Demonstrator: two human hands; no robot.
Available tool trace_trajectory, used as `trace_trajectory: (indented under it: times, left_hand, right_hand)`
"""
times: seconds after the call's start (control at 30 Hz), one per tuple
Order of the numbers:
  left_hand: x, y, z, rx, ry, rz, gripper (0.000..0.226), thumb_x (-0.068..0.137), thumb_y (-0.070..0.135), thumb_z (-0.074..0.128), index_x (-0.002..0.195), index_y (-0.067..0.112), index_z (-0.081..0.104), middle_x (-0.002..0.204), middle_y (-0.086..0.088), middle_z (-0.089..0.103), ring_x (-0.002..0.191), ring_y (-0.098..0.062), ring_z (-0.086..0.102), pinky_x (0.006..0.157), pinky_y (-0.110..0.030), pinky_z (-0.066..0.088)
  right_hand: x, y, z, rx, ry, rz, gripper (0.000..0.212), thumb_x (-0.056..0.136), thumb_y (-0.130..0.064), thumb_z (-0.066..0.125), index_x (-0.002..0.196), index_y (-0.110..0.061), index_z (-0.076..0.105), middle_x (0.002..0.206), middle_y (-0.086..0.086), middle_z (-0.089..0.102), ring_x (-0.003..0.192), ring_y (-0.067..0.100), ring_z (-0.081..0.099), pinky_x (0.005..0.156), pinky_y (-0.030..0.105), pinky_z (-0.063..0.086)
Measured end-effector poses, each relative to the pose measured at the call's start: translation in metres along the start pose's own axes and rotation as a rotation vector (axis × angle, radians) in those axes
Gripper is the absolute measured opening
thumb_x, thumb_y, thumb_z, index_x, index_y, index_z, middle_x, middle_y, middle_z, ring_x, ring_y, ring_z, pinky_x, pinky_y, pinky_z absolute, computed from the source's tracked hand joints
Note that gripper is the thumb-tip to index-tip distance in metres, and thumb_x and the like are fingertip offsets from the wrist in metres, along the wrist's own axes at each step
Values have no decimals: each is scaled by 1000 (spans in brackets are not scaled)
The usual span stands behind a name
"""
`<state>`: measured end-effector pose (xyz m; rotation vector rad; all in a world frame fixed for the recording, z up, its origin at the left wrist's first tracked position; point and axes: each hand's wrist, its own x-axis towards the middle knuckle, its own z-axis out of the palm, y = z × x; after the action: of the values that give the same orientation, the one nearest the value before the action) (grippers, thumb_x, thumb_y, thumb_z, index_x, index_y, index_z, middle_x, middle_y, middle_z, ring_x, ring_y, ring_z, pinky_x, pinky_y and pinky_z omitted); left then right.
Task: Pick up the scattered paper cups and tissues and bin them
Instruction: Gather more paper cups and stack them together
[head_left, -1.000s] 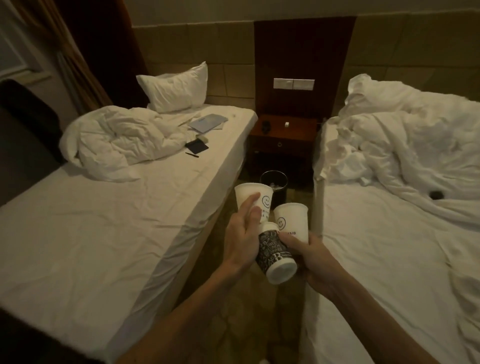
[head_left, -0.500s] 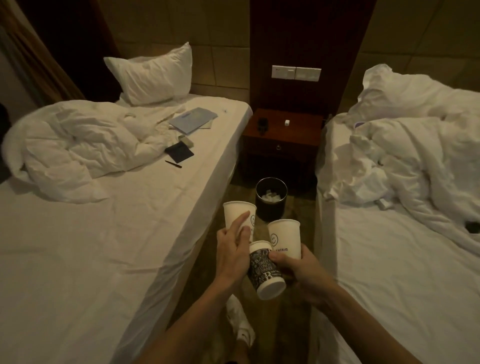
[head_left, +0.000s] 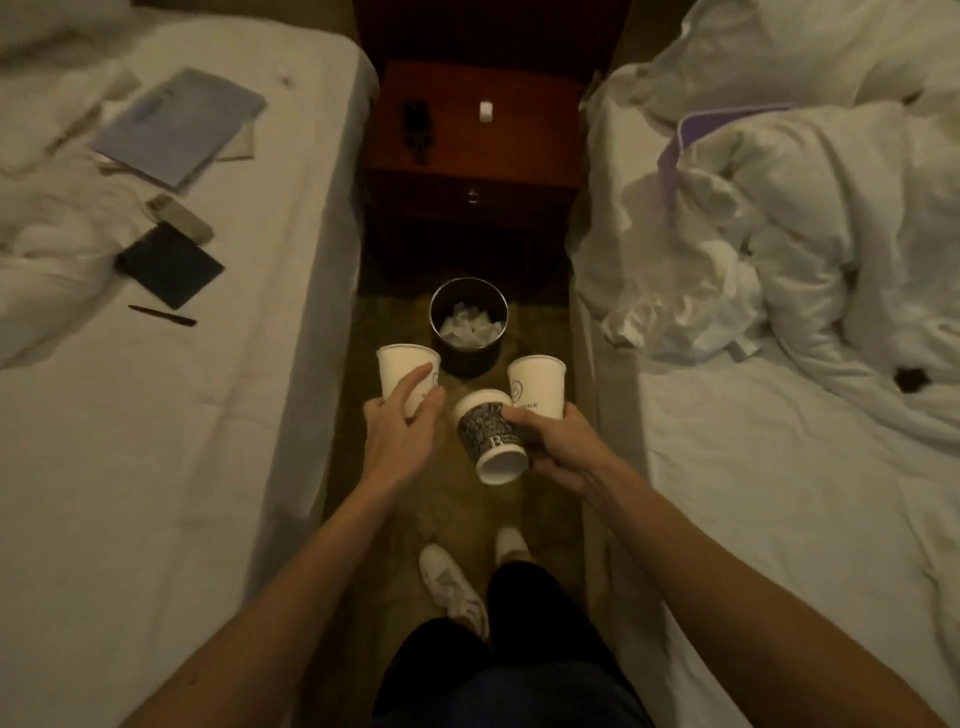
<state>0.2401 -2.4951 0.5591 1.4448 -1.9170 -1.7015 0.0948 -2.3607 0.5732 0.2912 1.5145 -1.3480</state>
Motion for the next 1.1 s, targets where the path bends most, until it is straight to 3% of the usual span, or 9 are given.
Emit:
trace_trajectory:
  times: [0.07, 0.2, 0.37, 0.67, 0.7, 0.87, 0.97, 1.03, 1.1]
  left_hand:
    - [37, -3, 4, 19, -76, -24, 43, 88, 61, 59, 129, 49, 57, 136, -13, 47, 111, -35, 61, 91, -53, 56]
    - [114, -21, 31, 35, -128, -45, 67, 64, 74, 70, 124, 47, 59, 133, -6, 39, 111, -24, 58, 90, -44, 58]
    - [250, -68, 69, -42, -155, -184, 57, 65, 43, 87, 118, 35, 67, 131, -14, 49, 110, -30, 61, 92, -45, 57]
    - [464, -165, 140, -93, -184, -376, 33, 79, 21, 83, 109, 22, 70, 128, -15, 55, 105, -30, 65, 69, -34, 63]
    - [479, -173, 145, -95, -200, -388, 33, 81, 20, 82, 111, 23, 69, 127, -14, 59, 104, -29, 66, 69, -33, 62]
    - [525, -198, 152, -88, -292, -427, 38, 89, 20, 72, 127, 26, 66, 137, -6, 57, 121, -25, 58, 102, -45, 51]
    - [532, -199, 153, -205, -276, -452, 36, 94, 15, 65, 128, 26, 64, 124, 3, 59, 115, -22, 61, 98, -43, 55]
    - [527, -195, 148, -249, -223, -453, 21, 96, 17, 62, 115, 25, 68, 111, 5, 64, 105, -19, 66, 90, -39, 59]
    - [514, -187, 138, -256, -168, -444, 8, 97, 22, 61, 96, 22, 69, 99, -1, 70, 87, -15, 69, 80, -37, 61]
  right_hand:
    - [38, -16, 11, 37, 21, 20, 91, 60, -9, 89, 135, -11, 38, 119, 17, 63, 96, 33, 70, 62, 44, 59]
    - [132, -36, 23, 19, 81, 54, 82, 67, -3, 85, 132, -13, 36, 118, 17, 62, 98, 33, 69, 73, 52, 59]
    - [283, -44, 35, -113, 115, 140, 80, 71, -9, 85, 135, -9, 38, 123, 19, 62, 107, 34, 66, 50, 31, 55]
    - [528, -49, 40, -451, 192, 234, 81, 70, -25, 87, 134, -12, 40, 117, 13, 65, 101, 29, 68, 83, 51, 58]
    - [544, -48, 39, -475, 178, 265, 78, 70, -27, 87, 132, -11, 43, 116, 13, 66, 100, 28, 69, 81, 48, 59]
    - [590, -53, 46, -504, 56, 345, 66, 73, -39, 83, 124, -6, 54, 117, 11, 67, 96, 23, 71, 68, 32, 62]
    - [599, -53, 53, -545, 100, 338, 63, 79, -42, 76, 126, -8, 53, 116, 8, 63, 97, 19, 66, 65, 30, 61]
    - [597, -53, 55, -591, 157, 296, 44, 86, -35, 71, 115, -6, 56, 92, 6, 64, 82, 15, 63, 77, 34, 60]
    - [584, -58, 57, -632, 167, 218, 34, 90, -25, 67, 117, -6, 58, 81, 5, 60, 68, 14, 59, 75, 34, 56]
